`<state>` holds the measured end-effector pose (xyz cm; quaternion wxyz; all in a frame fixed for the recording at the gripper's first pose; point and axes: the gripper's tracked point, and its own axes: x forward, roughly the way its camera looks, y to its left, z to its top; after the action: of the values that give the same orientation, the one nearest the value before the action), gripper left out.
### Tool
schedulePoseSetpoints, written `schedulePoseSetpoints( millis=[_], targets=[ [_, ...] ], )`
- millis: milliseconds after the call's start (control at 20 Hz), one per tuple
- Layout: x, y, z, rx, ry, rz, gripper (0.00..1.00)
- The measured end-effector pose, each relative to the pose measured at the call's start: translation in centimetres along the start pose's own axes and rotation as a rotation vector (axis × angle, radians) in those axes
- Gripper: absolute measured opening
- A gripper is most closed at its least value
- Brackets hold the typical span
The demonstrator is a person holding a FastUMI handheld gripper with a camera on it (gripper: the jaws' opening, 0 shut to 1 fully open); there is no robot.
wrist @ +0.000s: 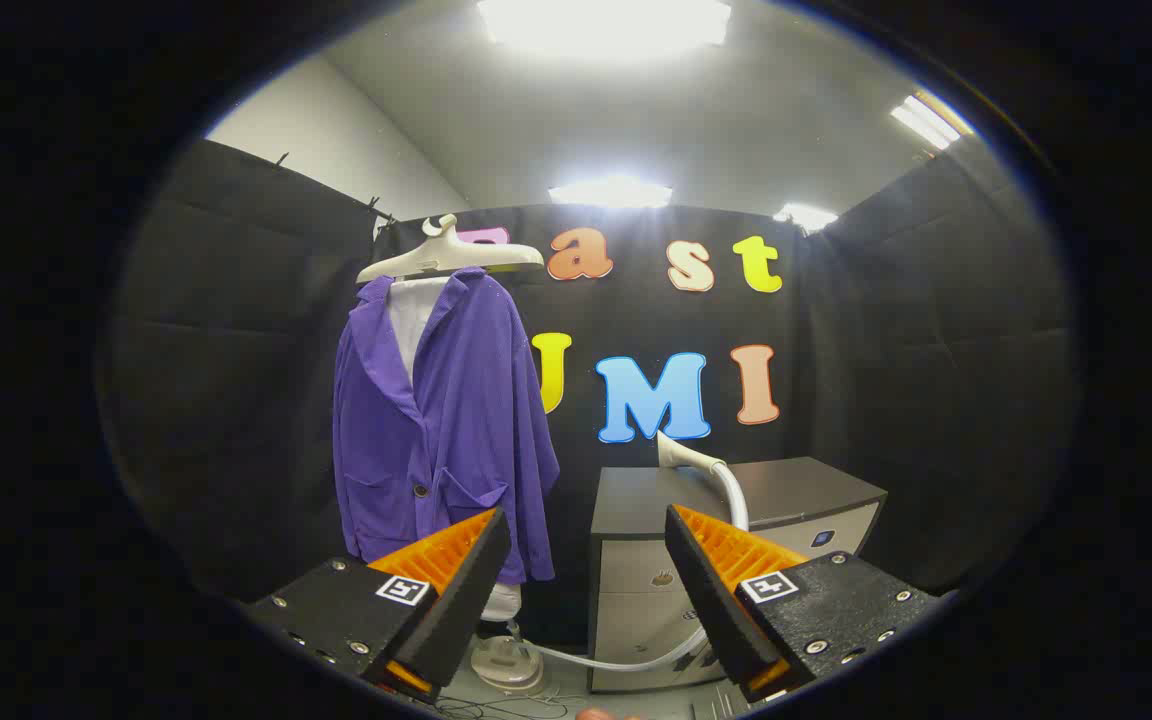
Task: Iron the clothes twice with a garment steamer, once on the left side and once on the right side.
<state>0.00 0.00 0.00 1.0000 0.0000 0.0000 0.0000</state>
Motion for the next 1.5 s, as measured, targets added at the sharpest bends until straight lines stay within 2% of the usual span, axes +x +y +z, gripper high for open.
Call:
schedulePoseSetpoints(
  millis=[700,1100,1500],
  targets=[
    [-0.6,-1.4,0.7,-0.007,-0.023,-0.057,0.96],
    [-0.8,-0.7,2.4,-0.042,-0.037,-0.075,0.96],
    [-0.4,-2.1,3.9,-0.071,-0.049,-0.119,0.96]
  ],
)
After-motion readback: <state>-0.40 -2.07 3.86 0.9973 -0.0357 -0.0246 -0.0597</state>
